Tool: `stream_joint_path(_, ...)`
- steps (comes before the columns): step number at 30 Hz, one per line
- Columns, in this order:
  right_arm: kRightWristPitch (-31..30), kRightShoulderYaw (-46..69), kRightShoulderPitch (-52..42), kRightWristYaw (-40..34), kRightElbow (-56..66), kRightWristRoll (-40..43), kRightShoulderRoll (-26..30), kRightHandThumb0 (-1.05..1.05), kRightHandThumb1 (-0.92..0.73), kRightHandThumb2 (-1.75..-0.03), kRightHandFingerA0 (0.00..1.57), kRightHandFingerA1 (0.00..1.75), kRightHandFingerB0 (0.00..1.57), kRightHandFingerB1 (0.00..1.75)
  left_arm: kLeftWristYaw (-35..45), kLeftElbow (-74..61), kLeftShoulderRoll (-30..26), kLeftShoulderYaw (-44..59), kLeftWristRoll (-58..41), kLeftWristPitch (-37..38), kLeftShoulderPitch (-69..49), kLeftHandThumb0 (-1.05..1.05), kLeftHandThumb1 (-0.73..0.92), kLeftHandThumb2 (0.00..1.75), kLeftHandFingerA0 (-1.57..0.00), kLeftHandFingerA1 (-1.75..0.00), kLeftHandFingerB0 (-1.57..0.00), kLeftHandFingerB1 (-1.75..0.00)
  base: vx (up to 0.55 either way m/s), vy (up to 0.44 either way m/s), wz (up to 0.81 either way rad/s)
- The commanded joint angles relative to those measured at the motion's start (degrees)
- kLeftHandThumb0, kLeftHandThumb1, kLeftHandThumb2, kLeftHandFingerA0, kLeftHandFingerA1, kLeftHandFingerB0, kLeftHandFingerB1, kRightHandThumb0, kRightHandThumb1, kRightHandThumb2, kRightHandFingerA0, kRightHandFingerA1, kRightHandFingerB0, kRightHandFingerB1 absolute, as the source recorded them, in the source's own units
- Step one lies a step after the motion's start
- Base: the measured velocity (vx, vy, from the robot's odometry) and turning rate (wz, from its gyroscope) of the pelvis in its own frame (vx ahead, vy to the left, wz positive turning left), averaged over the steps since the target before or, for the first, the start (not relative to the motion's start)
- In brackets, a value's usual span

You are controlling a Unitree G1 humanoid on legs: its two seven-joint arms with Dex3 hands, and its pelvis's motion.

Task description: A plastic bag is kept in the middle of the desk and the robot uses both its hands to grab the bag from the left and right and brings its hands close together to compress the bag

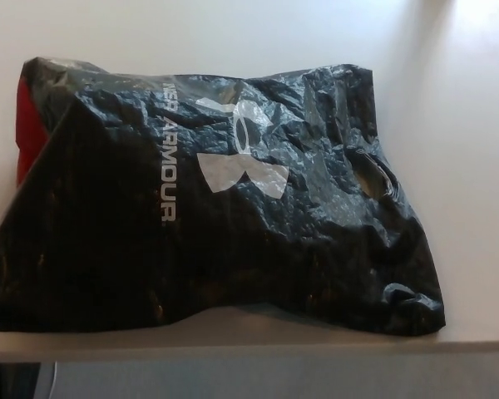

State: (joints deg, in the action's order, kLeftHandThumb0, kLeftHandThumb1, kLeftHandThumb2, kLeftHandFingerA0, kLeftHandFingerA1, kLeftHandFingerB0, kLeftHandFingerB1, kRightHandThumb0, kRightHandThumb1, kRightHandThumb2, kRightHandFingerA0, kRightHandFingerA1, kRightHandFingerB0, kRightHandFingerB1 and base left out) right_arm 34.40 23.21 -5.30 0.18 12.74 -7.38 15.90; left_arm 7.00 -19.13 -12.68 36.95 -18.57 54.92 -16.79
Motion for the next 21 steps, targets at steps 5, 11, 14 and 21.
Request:
stream_joint_path(5,-24.06,1.33,9.85,0.74,5.93,-1.30,4.56,-1.05,-0.73,-1.05,0.00,0.16,0.00,0.08,-8.60,15.89,-11.65,7.08,10.07,-15.37,17.28,-0.77,0.83,1.20,-0.30,-0.51,-0.30,-0.48,0.00,0.000,0.00)
stream_joint_path(11,-34.33,-1.77,19.49,4.40,3.12,0.70,7.60,-1.05,-0.68,-0.98,0.00,0.19,0.00,0.10,-8.57,37.56,-16.19,2.67,12.20,-17.72,25.61,-0.79,0.80,1.21,-0.39,-0.56,-0.35,-0.48,0.00,0.000,0.00)
stream_joint_path(14,-38.53,-2.44,22.23,4.75,0.80,1.73,7.39,-0.87,-0.74,-0.67,0.00,0.00,0.00,0.00,-8.55,42.85,-16.96,1.29,12.84,-17.28,27.92,-0.81,0.92,0.71,-0.45,-0.44,-0.45,-0.34,0.00,0.000,0.00)
stream_joint_path(21,-42.08,-6.18,27.51,6.80,-10.20,2.67,5.11,-1.04,-0.69,-0.99,0.00,0.11,0.00,0.00,-8.34,52.88,-12.44,-4.73,11.87,-19.72,35.02,-0.79,0.92,0.75,-0.43,-0.51,-0.33,-0.39,0.00,0.000,0.00)
